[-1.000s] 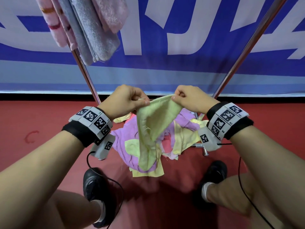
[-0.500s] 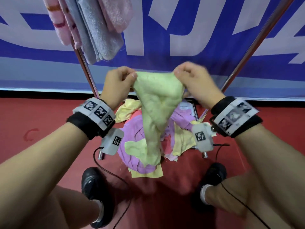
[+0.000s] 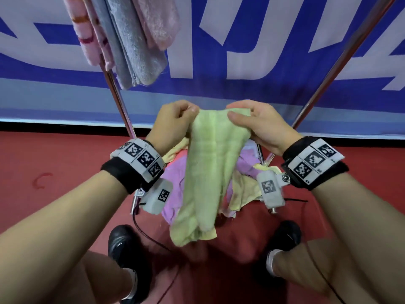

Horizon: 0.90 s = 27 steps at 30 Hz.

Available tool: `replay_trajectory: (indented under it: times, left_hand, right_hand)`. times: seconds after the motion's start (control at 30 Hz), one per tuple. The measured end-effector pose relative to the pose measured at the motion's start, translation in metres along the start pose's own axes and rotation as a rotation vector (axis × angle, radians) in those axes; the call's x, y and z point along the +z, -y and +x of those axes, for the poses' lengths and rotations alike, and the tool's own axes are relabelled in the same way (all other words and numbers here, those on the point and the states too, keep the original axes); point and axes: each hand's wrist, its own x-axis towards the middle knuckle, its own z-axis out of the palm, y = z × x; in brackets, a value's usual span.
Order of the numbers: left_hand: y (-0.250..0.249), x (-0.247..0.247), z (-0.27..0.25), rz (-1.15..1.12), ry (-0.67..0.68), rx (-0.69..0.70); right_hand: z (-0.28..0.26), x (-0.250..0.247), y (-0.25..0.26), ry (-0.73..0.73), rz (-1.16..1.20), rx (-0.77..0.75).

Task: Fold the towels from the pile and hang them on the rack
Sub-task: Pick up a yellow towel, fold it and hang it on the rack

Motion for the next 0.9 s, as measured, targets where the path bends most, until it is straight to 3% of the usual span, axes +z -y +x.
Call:
replay_trajectory:
  times: [0.13,0.23,0.3,0.47,0.57,0.73,0.83,0.9]
  left_hand:
    - [-0.01,-0.01,-0.006,-0.148,0.26,-0.094]
    - [-0.022,-0.017,-0.012,-0.074,0.462,-0.1]
    - [-0.025,-0.016,-0.015,0.005,0.49,-0.093]
    - [-0.021,-0.003,-0.017,0.107,0.407,-0.177]
    - [-0.019,0.001,-0.021,-0.018,0.44,-0.263]
    - [-0.019,0.004,-0.024,-0.146,0.569,-0.184]
    - [-0.019,0.001,-0.025,-0.053,0.667,-0.151]
    - [-0.019,0.001,-0.024,0.025,0.659,-0.143]
  right_hand:
    - [0.004,-0.016,-0.007,-0.268,-0.049,-0.043]
    - [0.006,-0.023,-0.009,-0.365,-0.088,-0.103]
    - [0.007,-0.02,-0.01,-0.351,-0.129,-0.127]
    - [0.008,-0.001,-0.018,-0.262,-0.162,-0.084]
    - [0.013,0.0,-0.021,-0.295,-0.23,-0.096]
    - [0.015,-0.001,-0.024,-0.342,-0.337,-0.07]
    - [0.016,0.0,-0.026,-0.338,-0.413,-0.057]
    - [0.014,0.0,-0.026,-0.331,-0.448,-0.063]
